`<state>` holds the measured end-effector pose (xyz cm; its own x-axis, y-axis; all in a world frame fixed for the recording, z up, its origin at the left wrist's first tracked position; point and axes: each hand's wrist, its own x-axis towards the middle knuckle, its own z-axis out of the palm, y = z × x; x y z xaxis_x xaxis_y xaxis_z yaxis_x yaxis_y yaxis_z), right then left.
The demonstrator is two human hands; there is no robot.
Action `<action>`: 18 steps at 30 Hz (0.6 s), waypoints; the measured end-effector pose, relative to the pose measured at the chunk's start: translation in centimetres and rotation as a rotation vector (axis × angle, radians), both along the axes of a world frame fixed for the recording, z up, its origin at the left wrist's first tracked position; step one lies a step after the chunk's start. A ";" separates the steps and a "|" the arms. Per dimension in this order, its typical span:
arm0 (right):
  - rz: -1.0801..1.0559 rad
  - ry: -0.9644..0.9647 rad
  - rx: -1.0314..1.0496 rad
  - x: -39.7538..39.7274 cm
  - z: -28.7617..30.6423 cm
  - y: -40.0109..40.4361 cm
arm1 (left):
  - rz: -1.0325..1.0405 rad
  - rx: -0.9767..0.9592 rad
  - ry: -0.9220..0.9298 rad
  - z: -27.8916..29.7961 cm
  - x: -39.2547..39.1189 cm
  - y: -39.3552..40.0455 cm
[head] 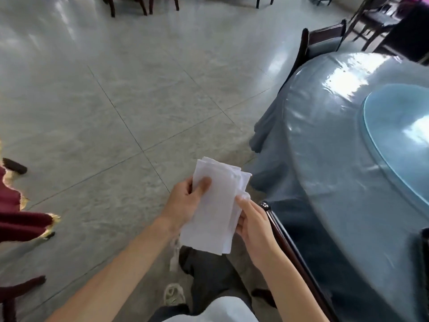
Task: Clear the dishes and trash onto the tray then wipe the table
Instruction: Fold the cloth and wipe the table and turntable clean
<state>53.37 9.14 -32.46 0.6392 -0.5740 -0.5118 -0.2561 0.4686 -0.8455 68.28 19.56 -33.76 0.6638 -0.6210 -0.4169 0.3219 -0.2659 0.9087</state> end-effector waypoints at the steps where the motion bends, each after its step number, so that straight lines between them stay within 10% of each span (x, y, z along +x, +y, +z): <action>1: -0.032 -0.013 -0.009 1.4 -0.1 -1.2 | -0.021 -0.008 0.001 -0.1 1.6 -1.6; 18: -0.431 -0.148 0.100 23.7 0.1 -28.9 | -0.392 -0.055 -0.043 1.4 26.9 -36.2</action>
